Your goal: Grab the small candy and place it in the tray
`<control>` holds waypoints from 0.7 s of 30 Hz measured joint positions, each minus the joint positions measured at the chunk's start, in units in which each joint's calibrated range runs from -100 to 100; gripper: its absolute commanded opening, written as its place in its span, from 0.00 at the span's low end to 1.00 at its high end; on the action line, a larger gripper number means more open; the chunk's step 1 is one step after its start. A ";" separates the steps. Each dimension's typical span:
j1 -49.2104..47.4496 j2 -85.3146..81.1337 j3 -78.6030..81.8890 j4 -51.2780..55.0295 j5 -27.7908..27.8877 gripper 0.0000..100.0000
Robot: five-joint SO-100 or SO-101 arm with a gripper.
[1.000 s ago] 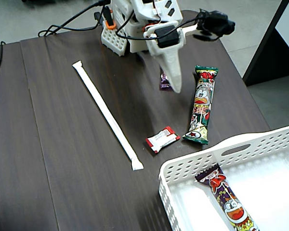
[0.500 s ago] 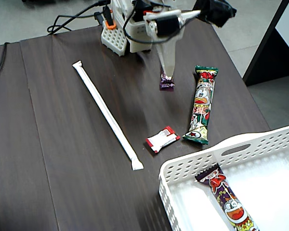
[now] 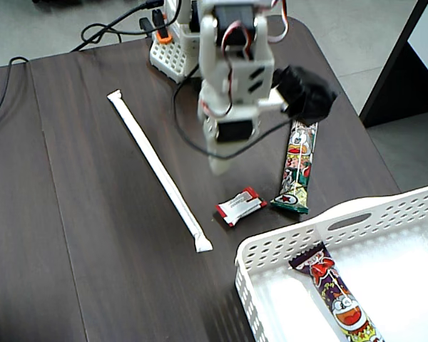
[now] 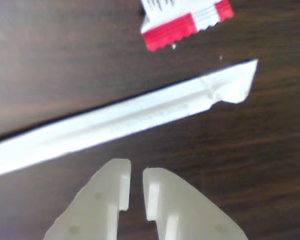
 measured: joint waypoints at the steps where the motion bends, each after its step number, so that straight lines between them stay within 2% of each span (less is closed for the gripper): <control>1: 0.75 2.17 -1.33 0.00 0.46 0.02; 9: 0.60 15.85 -6.67 -0.09 5.06 0.02; 21: -4.95 19.52 -13.07 -0.09 5.32 0.02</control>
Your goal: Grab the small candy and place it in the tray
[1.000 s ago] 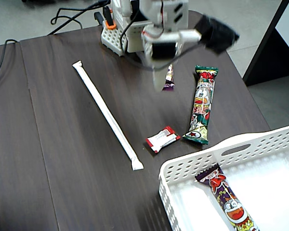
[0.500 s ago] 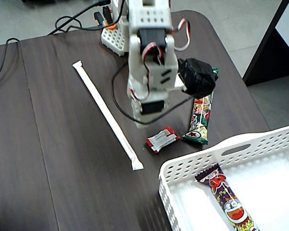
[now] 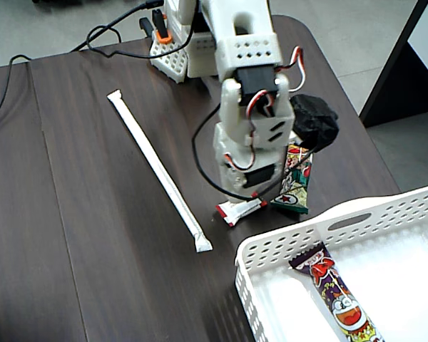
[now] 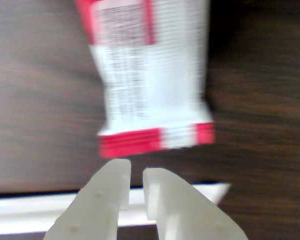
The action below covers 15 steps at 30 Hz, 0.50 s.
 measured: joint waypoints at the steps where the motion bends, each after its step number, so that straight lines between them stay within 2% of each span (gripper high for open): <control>1: -0.45 0.33 -0.71 0.00 0.00 0.02; 5: -1.80 1.42 -1.42 -0.09 0.00 0.03; 11: -2.77 4.17 -1.69 0.00 0.00 0.19; 15: -3.75 5.09 -1.69 2.30 0.00 0.24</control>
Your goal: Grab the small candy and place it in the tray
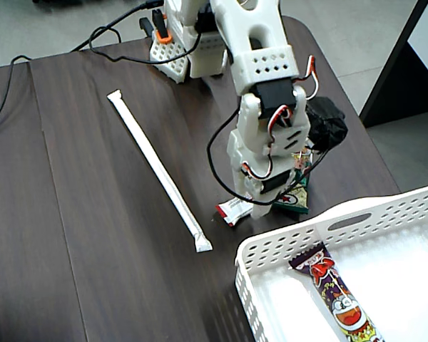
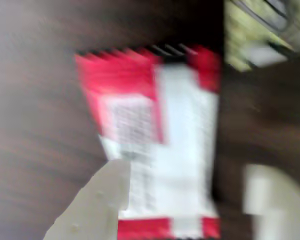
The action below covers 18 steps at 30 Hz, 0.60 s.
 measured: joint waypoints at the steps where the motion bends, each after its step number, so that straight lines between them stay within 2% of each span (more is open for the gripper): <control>1: -0.07 0.00 0.00 0.68 0.00 0.25; 18: 2.62 0.92 0.00 4.69 0.36 0.27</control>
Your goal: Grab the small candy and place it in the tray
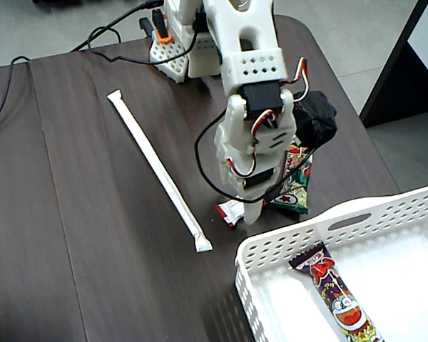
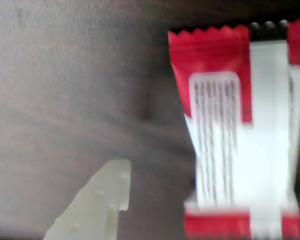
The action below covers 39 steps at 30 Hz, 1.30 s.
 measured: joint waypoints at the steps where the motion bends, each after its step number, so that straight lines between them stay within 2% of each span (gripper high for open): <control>1: -0.07 0.92 0.00 -0.60 0.66 0.27; 7: -0.37 4.17 -1.33 -4.61 3.68 0.27; 22: -0.37 4.26 -1.51 -5.20 3.89 0.26; 33: -0.45 4.17 -2.05 -5.72 3.89 0.01; 39: -0.22 2.92 -1.96 -5.72 3.89 0.01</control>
